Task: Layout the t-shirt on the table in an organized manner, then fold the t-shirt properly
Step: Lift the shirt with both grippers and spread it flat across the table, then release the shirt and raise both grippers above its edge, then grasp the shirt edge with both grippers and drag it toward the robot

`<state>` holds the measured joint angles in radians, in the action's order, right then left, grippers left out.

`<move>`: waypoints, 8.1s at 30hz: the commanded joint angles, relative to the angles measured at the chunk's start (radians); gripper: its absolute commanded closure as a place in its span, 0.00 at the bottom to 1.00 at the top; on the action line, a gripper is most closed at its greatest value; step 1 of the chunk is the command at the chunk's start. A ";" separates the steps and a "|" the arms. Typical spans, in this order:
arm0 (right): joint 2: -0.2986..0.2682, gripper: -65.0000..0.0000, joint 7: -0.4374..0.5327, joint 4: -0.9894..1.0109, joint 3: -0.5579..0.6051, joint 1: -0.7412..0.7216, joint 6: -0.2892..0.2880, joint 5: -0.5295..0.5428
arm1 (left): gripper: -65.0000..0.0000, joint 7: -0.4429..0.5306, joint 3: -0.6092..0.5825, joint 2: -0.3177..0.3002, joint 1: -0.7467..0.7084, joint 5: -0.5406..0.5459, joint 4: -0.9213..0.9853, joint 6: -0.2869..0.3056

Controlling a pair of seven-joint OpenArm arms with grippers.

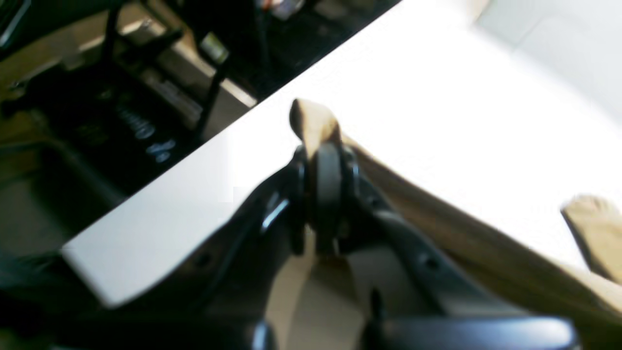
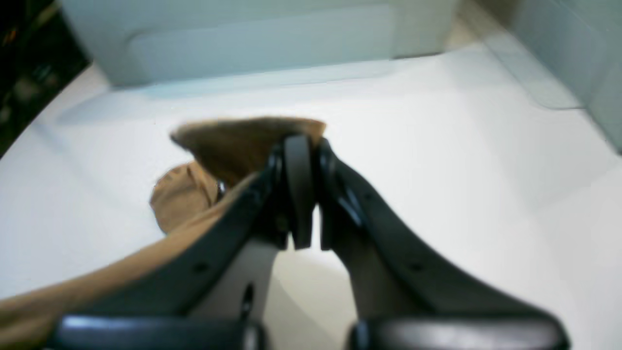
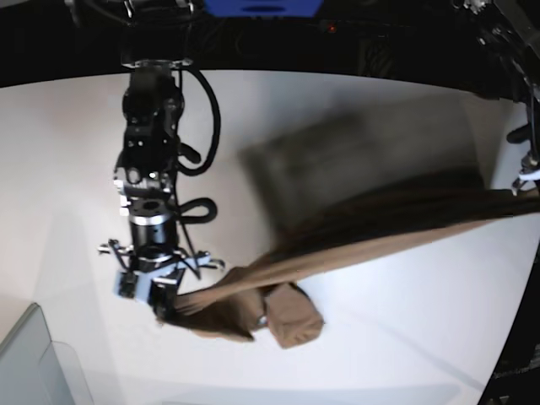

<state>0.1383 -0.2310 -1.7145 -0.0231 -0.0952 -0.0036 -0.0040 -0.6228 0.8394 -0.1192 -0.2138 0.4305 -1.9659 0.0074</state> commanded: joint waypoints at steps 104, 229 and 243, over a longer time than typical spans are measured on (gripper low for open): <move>-0.180 1.00 0.200 0.782 -0.133 -0.576 -0.002 0.246 | 0.99 -0.147 -0.223 -0.070 0.749 0.219 0.672 -0.004; -0.322 0.44 -0.463 -0.038 -0.065 -0.019 -0.355 0.247 | 1.00 0.120 -0.251 -0.115 -0.016 0.221 0.224 -0.002; -0.217 0.40 -0.445 -0.002 -0.064 0.185 -0.358 0.247 | 1.00 0.119 -0.251 -0.115 -0.019 0.221 0.228 -0.002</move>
<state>-0.0734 -0.7105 -1.6943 -0.0845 0.1112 -0.3592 0.2302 -0.5262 0.5823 -0.2188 -0.2375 0.6476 -1.7218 0.0002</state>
